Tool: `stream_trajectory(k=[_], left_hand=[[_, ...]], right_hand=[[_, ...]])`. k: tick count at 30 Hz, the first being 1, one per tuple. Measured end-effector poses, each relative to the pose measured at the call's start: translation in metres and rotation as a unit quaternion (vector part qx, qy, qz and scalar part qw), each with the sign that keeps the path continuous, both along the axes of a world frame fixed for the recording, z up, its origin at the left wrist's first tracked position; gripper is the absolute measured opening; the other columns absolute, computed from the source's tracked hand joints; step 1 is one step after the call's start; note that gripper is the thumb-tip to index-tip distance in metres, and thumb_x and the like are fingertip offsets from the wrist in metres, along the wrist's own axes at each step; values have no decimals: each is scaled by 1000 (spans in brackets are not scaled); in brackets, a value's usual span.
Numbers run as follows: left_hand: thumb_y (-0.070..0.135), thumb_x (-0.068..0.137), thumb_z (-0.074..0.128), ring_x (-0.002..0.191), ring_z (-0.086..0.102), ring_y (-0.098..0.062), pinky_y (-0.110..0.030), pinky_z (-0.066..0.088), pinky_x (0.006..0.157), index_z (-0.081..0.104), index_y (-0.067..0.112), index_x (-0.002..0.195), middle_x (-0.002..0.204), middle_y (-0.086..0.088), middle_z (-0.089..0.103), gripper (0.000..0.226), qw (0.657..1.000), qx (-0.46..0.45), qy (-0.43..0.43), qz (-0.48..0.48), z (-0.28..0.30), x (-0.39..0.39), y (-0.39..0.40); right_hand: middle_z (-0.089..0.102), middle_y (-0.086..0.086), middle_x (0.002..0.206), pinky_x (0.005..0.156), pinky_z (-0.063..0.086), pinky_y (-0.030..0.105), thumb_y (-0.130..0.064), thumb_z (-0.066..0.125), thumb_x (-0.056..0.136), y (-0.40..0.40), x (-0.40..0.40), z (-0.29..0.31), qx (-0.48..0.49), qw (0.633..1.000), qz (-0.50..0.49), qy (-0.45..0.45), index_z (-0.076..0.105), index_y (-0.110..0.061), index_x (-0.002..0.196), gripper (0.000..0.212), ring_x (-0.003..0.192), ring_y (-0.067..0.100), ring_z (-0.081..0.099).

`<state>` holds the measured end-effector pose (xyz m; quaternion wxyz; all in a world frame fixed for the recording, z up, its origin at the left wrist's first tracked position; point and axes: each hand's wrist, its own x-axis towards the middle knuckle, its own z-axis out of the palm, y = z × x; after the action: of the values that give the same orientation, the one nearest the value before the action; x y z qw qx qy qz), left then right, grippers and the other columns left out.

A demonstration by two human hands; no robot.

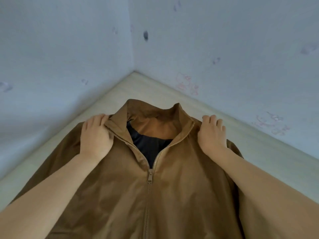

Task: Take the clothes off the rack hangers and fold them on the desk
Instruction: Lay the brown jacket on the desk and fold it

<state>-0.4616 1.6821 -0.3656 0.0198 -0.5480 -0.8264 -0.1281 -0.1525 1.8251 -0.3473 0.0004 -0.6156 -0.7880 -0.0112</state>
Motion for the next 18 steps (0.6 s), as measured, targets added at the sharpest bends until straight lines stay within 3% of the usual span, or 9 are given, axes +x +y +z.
stream_trajectory(k=[3, 6, 8, 13, 18], left_hand=[[31, 91, 54, 129, 46, -34, -54, 30, 114, 53, 9, 133, 133, -14, 56, 47, 1000, -21, -9, -21, -7, 27, -23], [69, 87, 25, 146, 19, -36, -57, 10, 116, 43, 21, 142, 153, -9, 36, 75, 992, -128, -12, -16, -11, 48, -40], [82, 75, 4, 149, 1, -36, -61, 2, 114, 34, 30, 146, 160, -7, 21, 94, 980, -196, -10, -12, -13, 54, -43], [85, 67, -8, 148, -11, -37, -66, -1, 112, 39, 32, 145, 162, -7, 13, 106, 974, -227, 25, -13, -16, 52, -33], [86, 72, 1, 148, -12, -35, -65, -2, 113, 25, 35, 150, 163, -6, 6, 96, 975, -223, 10, 9, -18, 34, 6]], right_hand=[[46, 16, 128, 95, 42, 42, -18, 43, 93, -28, 4, 3, 21, 998, 60, -15, 44, -6, 131, 39, 112, 34, 46], [45, 15, 136, 103, 40, 45, -36, 43, 95, -60, 7, 6, -13, 998, 54, -36, 45, -9, 134, 47, 123, 36, 44], [34, 14, 149, 112, 31, 49, -50, 31, 98, -76, 8, 5, -79, 995, 30, -61, 36, -15, 144, 58, 135, 36, 34], [-9, 5, 162, 119, 9, 53, -71, 11, 89, -75, 11, -14, -177, 983, 22, -51, -8, -25, 154, 81, 149, 33, -2], [-13, 3, 162, 120, 4, 53, -73, 13, 89, -32, 1, -23, -164, 985, 49, -32, -11, -26, 153, 83, 148, 31, -8]])
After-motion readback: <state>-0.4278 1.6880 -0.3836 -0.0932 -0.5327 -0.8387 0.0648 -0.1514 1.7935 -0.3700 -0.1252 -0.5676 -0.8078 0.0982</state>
